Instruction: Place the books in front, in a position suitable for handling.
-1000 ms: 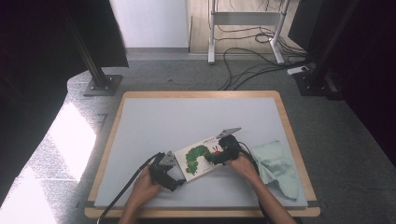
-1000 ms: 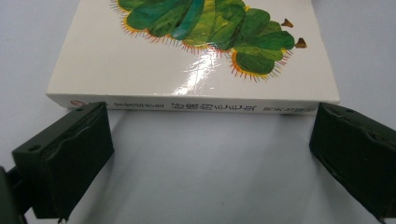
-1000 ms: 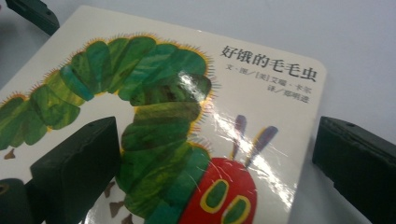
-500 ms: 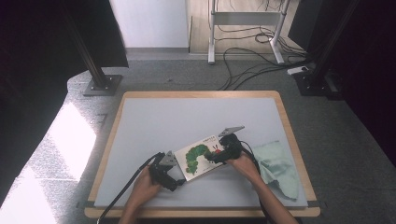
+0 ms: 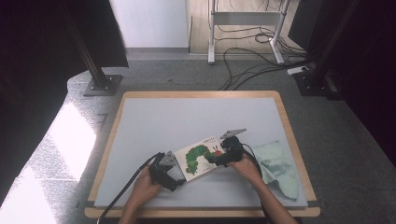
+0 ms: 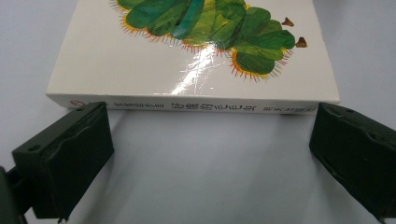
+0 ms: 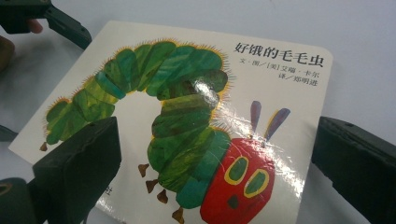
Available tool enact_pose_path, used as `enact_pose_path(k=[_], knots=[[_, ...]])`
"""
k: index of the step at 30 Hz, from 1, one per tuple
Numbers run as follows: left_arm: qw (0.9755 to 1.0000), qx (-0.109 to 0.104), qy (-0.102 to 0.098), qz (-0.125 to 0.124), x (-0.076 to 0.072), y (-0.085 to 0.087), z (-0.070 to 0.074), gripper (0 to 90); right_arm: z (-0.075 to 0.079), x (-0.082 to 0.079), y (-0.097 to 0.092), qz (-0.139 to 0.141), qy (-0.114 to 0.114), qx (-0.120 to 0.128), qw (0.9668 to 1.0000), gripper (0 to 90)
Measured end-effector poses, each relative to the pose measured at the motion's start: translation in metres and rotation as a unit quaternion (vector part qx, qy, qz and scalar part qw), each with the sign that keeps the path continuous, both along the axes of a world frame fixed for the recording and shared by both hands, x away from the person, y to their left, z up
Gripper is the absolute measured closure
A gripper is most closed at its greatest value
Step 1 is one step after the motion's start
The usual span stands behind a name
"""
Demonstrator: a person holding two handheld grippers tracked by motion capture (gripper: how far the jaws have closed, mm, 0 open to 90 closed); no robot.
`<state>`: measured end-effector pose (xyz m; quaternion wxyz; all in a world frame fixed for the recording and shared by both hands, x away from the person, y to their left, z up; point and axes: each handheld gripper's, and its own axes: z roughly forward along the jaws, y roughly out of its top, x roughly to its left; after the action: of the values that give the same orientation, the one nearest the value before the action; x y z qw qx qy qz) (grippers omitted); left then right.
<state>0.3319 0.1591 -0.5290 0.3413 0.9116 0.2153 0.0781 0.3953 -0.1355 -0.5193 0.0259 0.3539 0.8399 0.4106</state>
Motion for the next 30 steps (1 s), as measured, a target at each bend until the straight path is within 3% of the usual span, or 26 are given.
enact_pose_path(k=[16, 22, 30], knots=[[1.0000, 0.000, -0.001, 0.000, 0.000, 0.000, 0.000, 0.0, -0.009, 0.011, 0.013, 0.003, -0.021, -0.034, 0.9992, 0.0], [1.0000, 0.000, -0.004, -0.004, -0.001, -0.001, 0.000, 0.0, -0.007, 0.012, 0.008, -0.006, 0.004, -0.001, 1.0000, 0.0], [1.0000, 0.000, -0.003, -0.005, -0.001, -0.001, 0.000, 0.0, 0.010, 0.006, 0.005, -0.007, -0.013, 0.015, 0.9998, 0.0]])
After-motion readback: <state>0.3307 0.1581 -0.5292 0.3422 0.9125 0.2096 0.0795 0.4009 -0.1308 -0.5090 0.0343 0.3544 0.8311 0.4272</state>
